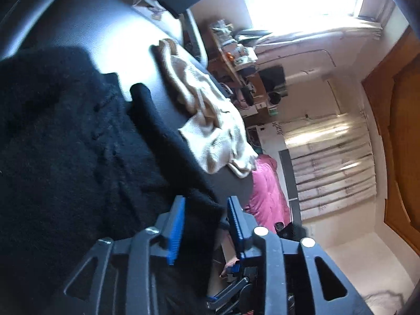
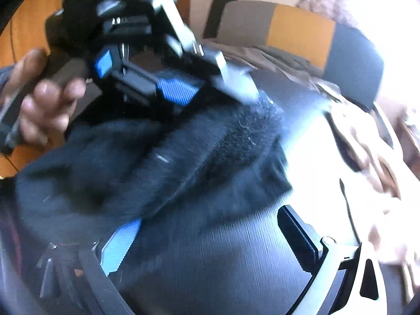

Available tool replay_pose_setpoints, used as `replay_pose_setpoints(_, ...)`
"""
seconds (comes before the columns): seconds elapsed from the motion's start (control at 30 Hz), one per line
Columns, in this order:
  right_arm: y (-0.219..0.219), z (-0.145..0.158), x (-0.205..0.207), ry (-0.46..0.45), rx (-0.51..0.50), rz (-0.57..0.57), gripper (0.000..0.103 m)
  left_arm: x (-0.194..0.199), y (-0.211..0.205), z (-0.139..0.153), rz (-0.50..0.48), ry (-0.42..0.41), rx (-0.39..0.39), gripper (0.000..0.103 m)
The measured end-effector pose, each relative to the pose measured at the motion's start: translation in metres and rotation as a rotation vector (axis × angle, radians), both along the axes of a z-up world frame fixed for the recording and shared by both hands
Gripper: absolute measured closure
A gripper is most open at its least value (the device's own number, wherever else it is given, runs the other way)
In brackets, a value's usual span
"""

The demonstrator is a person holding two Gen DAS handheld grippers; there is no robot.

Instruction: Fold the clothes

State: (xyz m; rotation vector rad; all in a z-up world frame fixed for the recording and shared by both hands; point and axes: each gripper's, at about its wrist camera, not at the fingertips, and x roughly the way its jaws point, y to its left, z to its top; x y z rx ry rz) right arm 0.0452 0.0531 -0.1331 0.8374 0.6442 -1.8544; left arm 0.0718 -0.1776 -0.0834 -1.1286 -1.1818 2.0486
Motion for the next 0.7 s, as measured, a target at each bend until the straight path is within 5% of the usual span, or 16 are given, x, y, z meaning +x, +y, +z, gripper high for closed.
replay_pose_setpoints(0.17,0.033,0.009,0.031,0.057,0.139,-0.068,0.000,0.032,-0.033,0.038,0.077,0.114,-0.106,0.055)
replay_pose_setpoints(0.27,0.046,0.033,0.046,0.056,0.101,-0.110,0.000,0.065,-0.069,0.045,0.164,0.139,-0.190,0.053)
replay_pose_setpoints(0.47,0.023,0.078,0.075,-0.221,-0.257,-0.014,0.000,0.129,-0.122,0.021,0.317,0.120,-0.246,0.053)
replay_pose_setpoints(0.57,-0.009,0.068,0.077,-0.283,-0.275,0.004,0.000,0.142,-0.123,0.005,0.315,0.113,-0.264,0.053)
replay_pose_setpoints(0.7,-0.043,0.032,0.069,-0.453,-0.167,-0.005,0.000,0.150,-0.116,-0.007,0.280,0.121,-0.291,0.053)
